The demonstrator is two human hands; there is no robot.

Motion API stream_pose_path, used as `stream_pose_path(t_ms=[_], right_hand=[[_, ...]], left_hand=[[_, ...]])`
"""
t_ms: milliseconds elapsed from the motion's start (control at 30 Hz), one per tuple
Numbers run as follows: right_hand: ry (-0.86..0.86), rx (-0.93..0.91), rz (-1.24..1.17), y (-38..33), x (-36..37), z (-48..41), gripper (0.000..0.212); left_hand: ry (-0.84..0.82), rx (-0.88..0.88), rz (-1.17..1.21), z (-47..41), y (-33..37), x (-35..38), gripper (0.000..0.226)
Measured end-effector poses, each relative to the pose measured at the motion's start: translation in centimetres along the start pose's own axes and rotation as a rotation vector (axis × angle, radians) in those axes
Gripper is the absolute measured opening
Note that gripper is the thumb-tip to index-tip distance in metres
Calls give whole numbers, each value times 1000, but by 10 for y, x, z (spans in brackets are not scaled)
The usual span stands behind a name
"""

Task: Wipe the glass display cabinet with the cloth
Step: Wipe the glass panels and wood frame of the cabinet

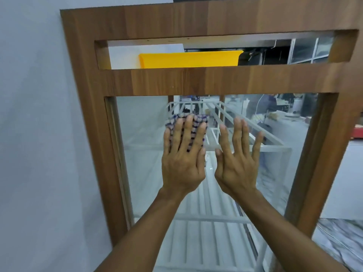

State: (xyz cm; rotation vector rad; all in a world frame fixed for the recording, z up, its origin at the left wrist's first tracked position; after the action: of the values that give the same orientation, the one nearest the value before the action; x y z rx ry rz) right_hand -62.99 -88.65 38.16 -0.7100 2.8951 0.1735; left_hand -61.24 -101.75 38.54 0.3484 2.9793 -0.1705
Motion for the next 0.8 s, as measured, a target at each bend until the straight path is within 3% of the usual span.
stream_pose_path(t_ms=[100, 233, 400, 533, 667, 800], right_hand=[[4, 28, 5, 34, -14, 2, 57], [-9, -39, 16, 52, -21, 4, 56], [-44, -82, 43, 69, -32, 2, 54], [21, -41, 21, 100, -59, -1, 60], [81, -24, 21, 128, -83, 8, 70], [76, -35, -34, 151, -93, 15, 60]], left_hand=[[48, -190, 3, 11, 5, 1, 53], [-40, 164, 17, -1, 77, 20, 55], [1, -26, 16, -18, 90, 24, 54], [-64, 171, -14, 9, 112, 35, 58], [17, -79, 6, -15, 130, 38, 57], [-49, 126, 43, -18, 190, 54, 59]])
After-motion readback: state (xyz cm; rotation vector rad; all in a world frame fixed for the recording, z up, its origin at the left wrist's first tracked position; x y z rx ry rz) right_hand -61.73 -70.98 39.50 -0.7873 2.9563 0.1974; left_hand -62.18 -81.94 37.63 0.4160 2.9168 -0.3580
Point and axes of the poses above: each hand's wrist, its own z-axis away from the middle knuckle, its own x-axis out of the palm, y = z × x, the point moved 8 cm from there along -z, towards the middle knuckle, and after that the axes turned 6 degrees about -z, right-handed, at the moved point
